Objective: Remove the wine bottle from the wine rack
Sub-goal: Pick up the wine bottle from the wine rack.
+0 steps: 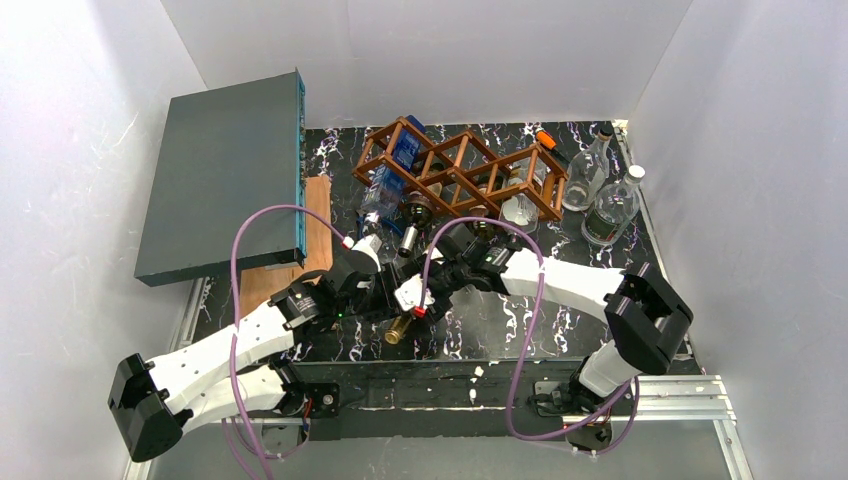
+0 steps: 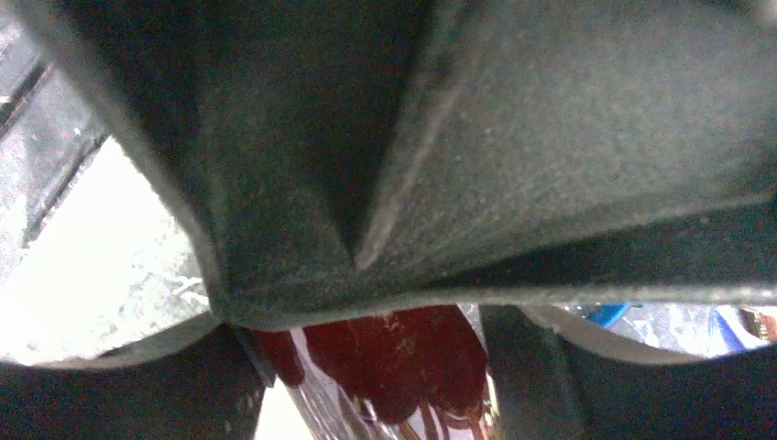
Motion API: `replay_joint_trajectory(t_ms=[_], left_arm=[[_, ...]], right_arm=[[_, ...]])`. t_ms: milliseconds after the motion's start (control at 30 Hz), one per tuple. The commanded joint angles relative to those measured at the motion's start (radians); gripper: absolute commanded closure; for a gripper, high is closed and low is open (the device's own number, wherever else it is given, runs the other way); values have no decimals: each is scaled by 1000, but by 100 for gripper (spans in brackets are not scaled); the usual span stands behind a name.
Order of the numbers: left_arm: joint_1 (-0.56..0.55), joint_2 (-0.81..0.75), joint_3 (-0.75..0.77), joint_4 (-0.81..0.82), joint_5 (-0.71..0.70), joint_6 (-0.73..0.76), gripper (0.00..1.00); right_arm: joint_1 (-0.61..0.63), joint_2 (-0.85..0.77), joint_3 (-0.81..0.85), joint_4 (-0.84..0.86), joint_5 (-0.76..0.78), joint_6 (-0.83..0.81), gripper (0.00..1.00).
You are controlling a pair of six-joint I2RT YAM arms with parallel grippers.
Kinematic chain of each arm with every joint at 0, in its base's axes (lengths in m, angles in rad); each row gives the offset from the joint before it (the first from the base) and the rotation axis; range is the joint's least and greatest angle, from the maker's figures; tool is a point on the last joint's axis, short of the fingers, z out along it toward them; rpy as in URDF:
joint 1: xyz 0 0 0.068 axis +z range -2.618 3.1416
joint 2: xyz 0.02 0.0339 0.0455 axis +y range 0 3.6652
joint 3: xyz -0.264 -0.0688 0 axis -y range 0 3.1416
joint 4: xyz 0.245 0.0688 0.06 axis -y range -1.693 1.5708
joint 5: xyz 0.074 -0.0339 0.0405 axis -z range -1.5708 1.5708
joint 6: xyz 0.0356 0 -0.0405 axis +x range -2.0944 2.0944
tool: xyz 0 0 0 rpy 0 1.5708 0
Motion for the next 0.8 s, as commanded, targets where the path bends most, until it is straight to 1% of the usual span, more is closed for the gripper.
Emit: replay_joint_trajectory(t_ms=[0, 67, 167, 233, 267, 300, 500, 700, 767], left_arm=[[0, -46, 25, 131, 51, -54, 100], [1, -49, 34, 115, 46, -60, 100], [1, -59, 50, 82, 37, -70, 85], [0, -68, 59, 69, 35, -70, 78], [0, -73, 63, 61, 34, -69, 71], [0, -80, 65, 56, 32, -71, 65], [1, -124, 79, 12, 29, -57, 42], [1, -169, 112, -61, 27, -9, 23], [0, -182, 127, -88, 23, 15, 18]], right_arm=[[5, -28, -28, 113, 18, 75, 25], [4, -37, -37, 116, 11, 78, 37], [4, -47, -50, 119, -6, 86, 51], [2, -52, -52, 119, -18, 98, 58], [1, -53, -51, 119, -25, 106, 60], [0, -54, -49, 117, -33, 112, 62], [-6, -57, -45, 111, -89, 157, 69], [-16, -59, -46, 112, -150, 204, 73], [-17, -63, -46, 108, -167, 213, 74]])
